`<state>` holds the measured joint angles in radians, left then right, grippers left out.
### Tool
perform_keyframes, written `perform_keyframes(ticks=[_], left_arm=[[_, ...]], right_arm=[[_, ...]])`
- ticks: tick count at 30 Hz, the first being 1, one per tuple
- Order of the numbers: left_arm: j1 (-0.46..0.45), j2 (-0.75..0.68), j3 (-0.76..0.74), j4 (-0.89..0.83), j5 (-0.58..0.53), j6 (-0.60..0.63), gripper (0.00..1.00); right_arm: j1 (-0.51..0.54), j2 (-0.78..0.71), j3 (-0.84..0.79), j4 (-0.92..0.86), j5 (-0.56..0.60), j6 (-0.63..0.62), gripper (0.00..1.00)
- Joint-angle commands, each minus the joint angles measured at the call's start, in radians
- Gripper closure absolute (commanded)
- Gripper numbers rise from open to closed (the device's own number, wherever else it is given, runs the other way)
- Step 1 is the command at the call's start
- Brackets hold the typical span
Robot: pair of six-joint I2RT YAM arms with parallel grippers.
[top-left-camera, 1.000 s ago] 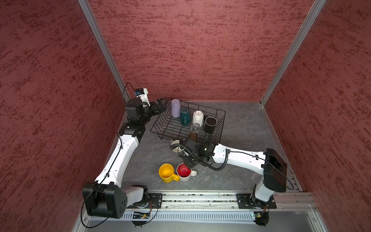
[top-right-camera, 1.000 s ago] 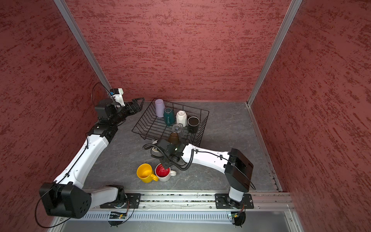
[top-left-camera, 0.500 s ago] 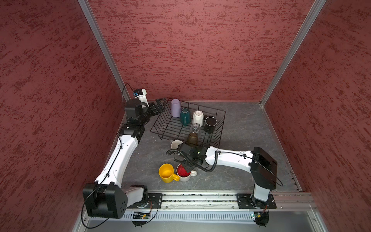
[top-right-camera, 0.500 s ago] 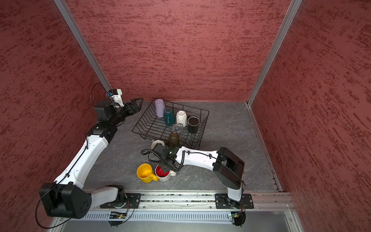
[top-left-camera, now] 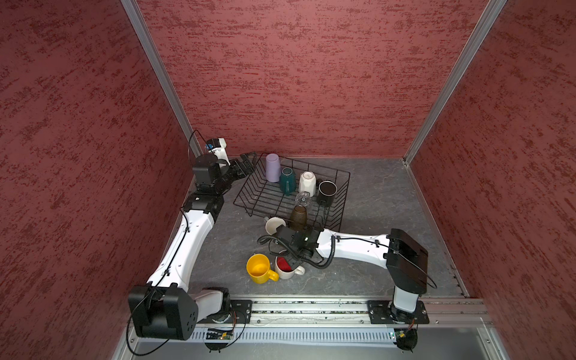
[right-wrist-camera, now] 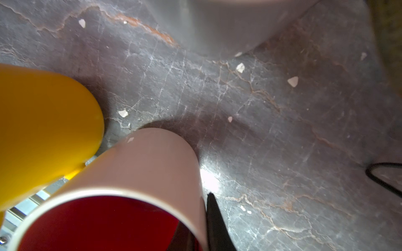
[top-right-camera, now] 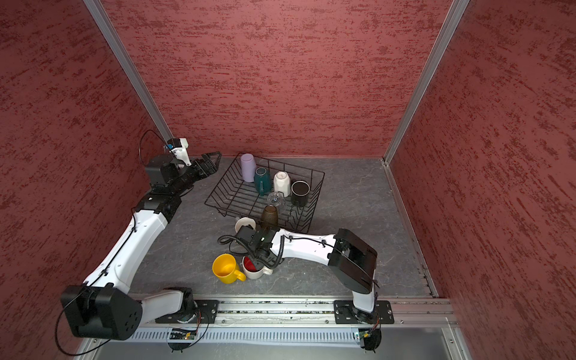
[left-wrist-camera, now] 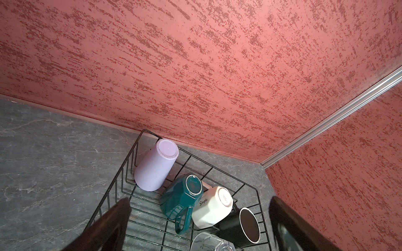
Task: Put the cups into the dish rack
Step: 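Close the right gripper on the rim of the cream mug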
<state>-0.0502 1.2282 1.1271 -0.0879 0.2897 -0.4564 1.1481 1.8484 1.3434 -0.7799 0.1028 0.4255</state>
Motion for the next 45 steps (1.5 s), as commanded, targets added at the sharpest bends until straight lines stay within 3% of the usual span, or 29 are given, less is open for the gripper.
perform_keyframes(ticks=[1, 7, 16, 24, 29, 35, 45], left_arm=[[0.007, -0.022, -0.012, 0.035, 0.014, -0.015, 0.0], [0.009, 0.001, 0.023, -0.011, 0.055, -0.023, 0.01], [0.001, 0.063, 0.101, -0.147, 0.259, -0.053, 0.08], [-0.155, 0.12, 0.227, -0.411, 0.282, 0.128, 0.1], [-0.222, 0.122, 0.211, -0.431, 0.266, 0.198, 0.09], [-0.22, 0.039, 0.044, -0.163, 0.44, 0.204, 0.04], [-0.232, -0.039, -0.286, 0.555, 0.52, 0.159, 0.0]], right_arm=[[-0.004, -0.038, 0.014, -0.098, 0.107, -0.018, 1.0], [-0.046, -0.147, 0.041, -0.19, 0.134, -0.04, 1.0], [-0.176, -0.267, 0.227, -0.378, 0.252, -0.143, 1.0], [-0.327, -0.246, 0.321, -0.365, 0.24, -0.263, 1.0], [-0.383, -0.211, 0.365, -0.316, 0.157, -0.299, 1.0], [-0.471, -0.238, 0.368, -0.233, -0.03, -0.29, 1.0], [-0.678, -0.353, 0.226, -0.001, -0.424, -0.168, 1.0]])
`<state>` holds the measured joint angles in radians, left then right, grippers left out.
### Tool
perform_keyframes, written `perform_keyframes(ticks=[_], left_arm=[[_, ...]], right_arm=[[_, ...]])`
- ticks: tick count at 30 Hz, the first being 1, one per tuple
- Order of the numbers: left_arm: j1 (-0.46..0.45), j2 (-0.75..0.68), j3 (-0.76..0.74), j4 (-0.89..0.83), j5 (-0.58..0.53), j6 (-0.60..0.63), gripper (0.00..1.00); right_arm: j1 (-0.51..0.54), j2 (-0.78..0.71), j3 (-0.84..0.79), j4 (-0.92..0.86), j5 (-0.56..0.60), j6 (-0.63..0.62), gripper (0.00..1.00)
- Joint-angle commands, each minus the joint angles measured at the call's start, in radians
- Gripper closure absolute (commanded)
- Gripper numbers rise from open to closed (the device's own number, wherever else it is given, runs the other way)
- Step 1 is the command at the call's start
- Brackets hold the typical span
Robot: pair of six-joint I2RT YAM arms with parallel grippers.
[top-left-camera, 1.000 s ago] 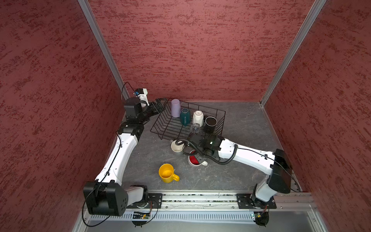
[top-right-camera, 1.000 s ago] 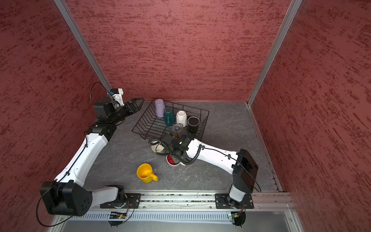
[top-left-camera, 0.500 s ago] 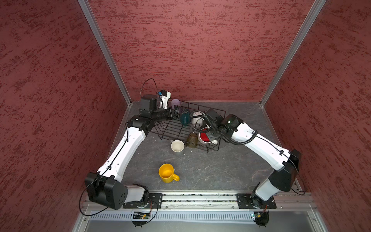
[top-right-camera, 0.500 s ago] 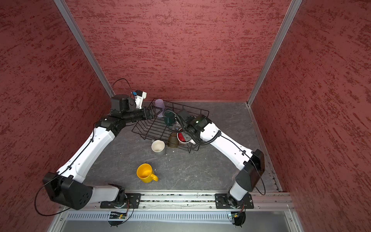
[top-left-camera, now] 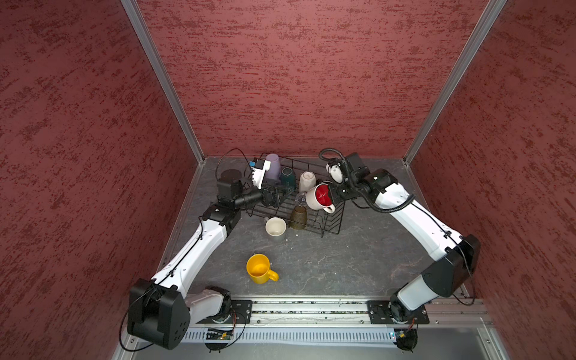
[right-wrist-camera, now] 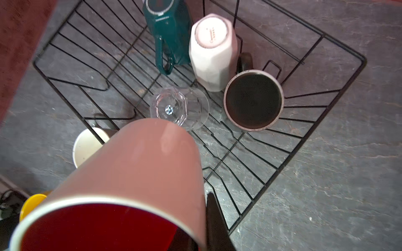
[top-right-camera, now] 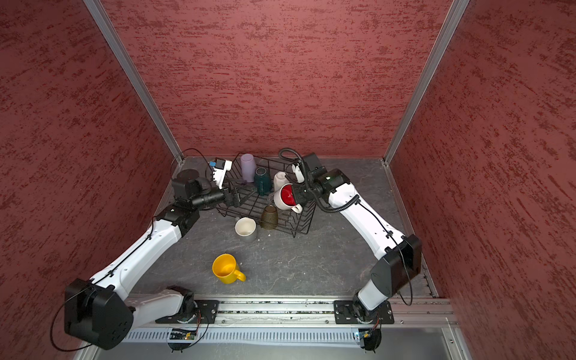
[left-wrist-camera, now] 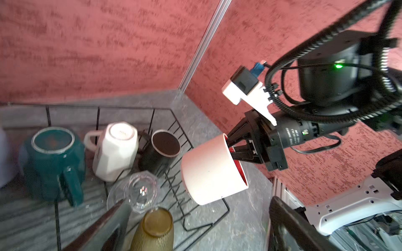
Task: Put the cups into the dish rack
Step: 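Lift the cream mug toward the left gripper above the rack while the left gripper approaches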
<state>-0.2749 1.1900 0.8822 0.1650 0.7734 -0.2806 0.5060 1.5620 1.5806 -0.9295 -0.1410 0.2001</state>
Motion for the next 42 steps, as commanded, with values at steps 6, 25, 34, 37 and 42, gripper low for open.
perform_keyframes(ticks=[6, 25, 34, 37, 42], left_arm=[[-0.02, 0.056, -0.031, 0.398, 0.062, 0.059, 0.0], [-0.018, 0.149, 0.095, 0.315, 0.175, -0.105, 0.03], [-0.007, 0.173, -0.078, 0.807, 0.222, -0.087, 0.0], [0.018, 0.211, -0.121, 1.033, 0.249, -0.144, 0.0], [0.04, 0.283, -0.109, 1.247, 0.309, -0.234, 0.0]], right_arm=[[-0.064, -0.068, 0.003, 0.112, -0.163, 0.043, 1.0], [-0.035, -0.028, 0.112, 0.104, -0.116, 0.028, 1.0], [-0.068, -0.048, 0.035, 0.351, -0.434, 0.162, 1.0], [-0.086, -0.05, -0.002, 0.454, -0.531, 0.227, 1.0], [-0.09, -0.046, -0.028, 0.531, -0.627, 0.24, 1.0]])
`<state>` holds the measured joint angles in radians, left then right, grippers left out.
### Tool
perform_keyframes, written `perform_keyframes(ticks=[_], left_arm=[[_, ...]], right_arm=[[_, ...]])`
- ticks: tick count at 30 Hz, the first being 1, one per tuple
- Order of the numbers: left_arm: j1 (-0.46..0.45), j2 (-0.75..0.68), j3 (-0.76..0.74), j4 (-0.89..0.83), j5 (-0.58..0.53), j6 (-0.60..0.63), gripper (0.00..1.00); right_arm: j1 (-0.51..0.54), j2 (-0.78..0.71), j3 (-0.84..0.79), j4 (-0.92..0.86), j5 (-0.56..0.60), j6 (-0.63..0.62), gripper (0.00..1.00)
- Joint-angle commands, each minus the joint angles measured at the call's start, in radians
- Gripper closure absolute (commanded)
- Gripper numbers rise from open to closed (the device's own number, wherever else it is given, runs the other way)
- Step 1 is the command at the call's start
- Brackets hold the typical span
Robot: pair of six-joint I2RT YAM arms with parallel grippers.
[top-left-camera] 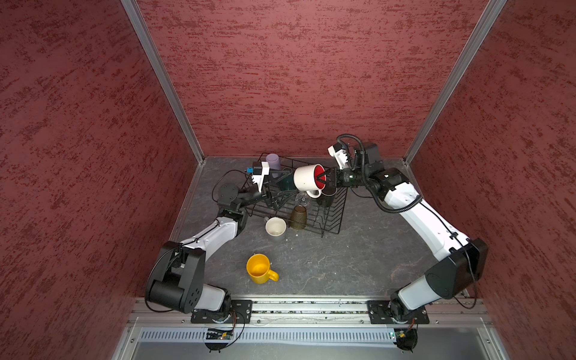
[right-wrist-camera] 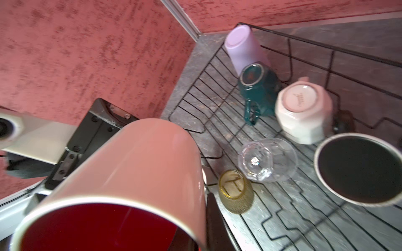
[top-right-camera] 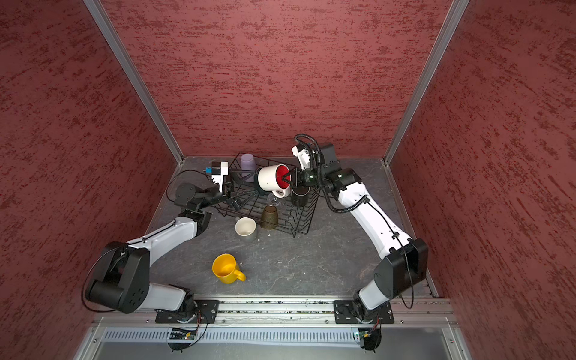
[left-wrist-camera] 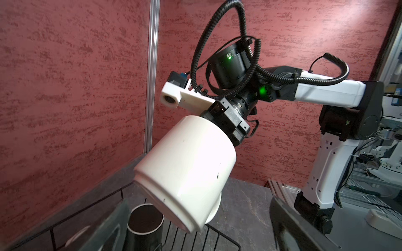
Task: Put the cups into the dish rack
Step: 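Lift the cream mug toward the left gripper above the rack while the left gripper approaches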
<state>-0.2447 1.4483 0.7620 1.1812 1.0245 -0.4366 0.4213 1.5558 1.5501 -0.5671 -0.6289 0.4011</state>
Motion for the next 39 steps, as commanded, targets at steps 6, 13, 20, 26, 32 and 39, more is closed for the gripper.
perform_keyframes(ticks=[6, 13, 20, 26, 32, 39], left_arm=[[0.011, 0.035, 0.028, 0.231, 0.072, -0.048, 0.0], [0.025, 0.059, 0.056, 0.232, 0.072, -0.048, 0.0], [0.03, 0.088, 0.083, 0.231, 0.081, -0.07, 0.0], [0.027, 0.122, 0.143, 0.232, 0.136, -0.175, 0.0], [0.0, 0.143, 0.165, 0.232, 0.163, -0.188, 0.0], [-0.002, 0.154, 0.181, 0.232, 0.165, -0.197, 0.0]], right_arm=[[-0.006, -0.05, -0.027, 0.21, -0.212, 0.04, 1.0], [-0.006, -0.077, -0.07, 0.268, -0.274, 0.047, 1.0], [-0.006, -0.097, -0.099, 0.31, -0.312, 0.048, 1.0], [-0.003, -0.123, -0.12, 0.35, -0.341, 0.042, 1.0], [0.011, -0.11, -0.131, 0.386, -0.368, 0.042, 1.0], [0.02, -0.112, -0.136, 0.399, -0.351, 0.044, 1.0]])
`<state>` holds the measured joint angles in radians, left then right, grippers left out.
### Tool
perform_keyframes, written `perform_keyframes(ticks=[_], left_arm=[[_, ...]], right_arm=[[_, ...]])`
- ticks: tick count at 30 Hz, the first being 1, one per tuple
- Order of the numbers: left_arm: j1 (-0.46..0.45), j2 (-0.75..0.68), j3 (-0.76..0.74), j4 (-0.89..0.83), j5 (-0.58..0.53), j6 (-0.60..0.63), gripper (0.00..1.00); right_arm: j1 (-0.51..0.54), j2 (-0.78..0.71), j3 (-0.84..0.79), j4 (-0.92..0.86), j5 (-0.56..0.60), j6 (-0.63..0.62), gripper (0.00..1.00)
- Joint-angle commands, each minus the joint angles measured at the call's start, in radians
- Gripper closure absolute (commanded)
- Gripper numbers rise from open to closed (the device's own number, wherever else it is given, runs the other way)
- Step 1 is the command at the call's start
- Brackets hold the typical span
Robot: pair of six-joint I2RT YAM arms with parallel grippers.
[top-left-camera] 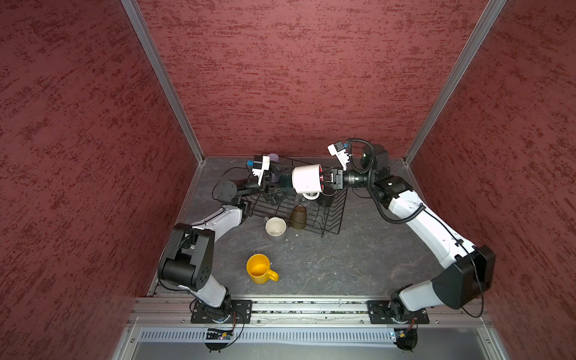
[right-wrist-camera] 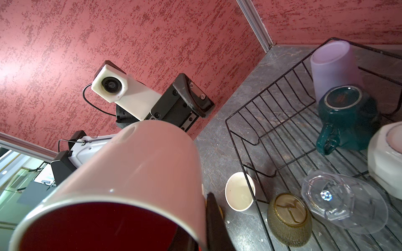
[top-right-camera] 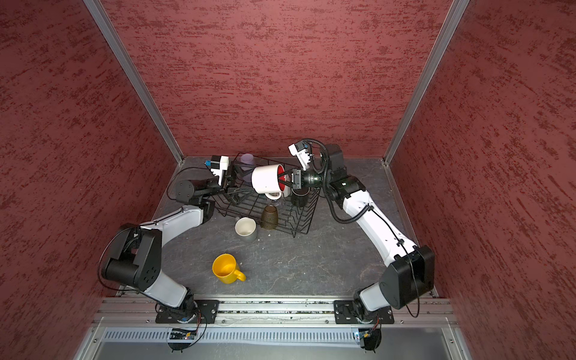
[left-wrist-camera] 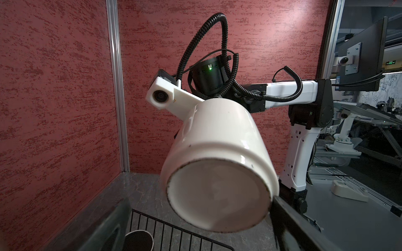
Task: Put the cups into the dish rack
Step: 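Lift the cream mug toward the left gripper above the rack while the left gripper approaches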
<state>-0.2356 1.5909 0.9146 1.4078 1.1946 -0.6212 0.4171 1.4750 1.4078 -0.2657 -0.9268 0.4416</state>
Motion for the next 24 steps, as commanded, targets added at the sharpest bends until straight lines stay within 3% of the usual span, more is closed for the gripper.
perform_keyframes(ticks=[1, 10, 24], left_arm=[[-0.013, 0.01, 0.03, 0.005, -0.003, -0.016, 0.0], [-0.019, -0.024, 0.047, 0.005, 0.034, -0.074, 0.0], [-0.033, -0.015, 0.068, 0.005, 0.051, -0.092, 0.0]], right_arm=[[0.025, -0.031, 0.004, 0.098, -0.044, 0.005, 1.0], [0.022, 0.018, 0.026, 0.142, -0.024, 0.016, 1.0], [0.014, 0.05, 0.02, 0.262, -0.084, 0.062, 1.0]])
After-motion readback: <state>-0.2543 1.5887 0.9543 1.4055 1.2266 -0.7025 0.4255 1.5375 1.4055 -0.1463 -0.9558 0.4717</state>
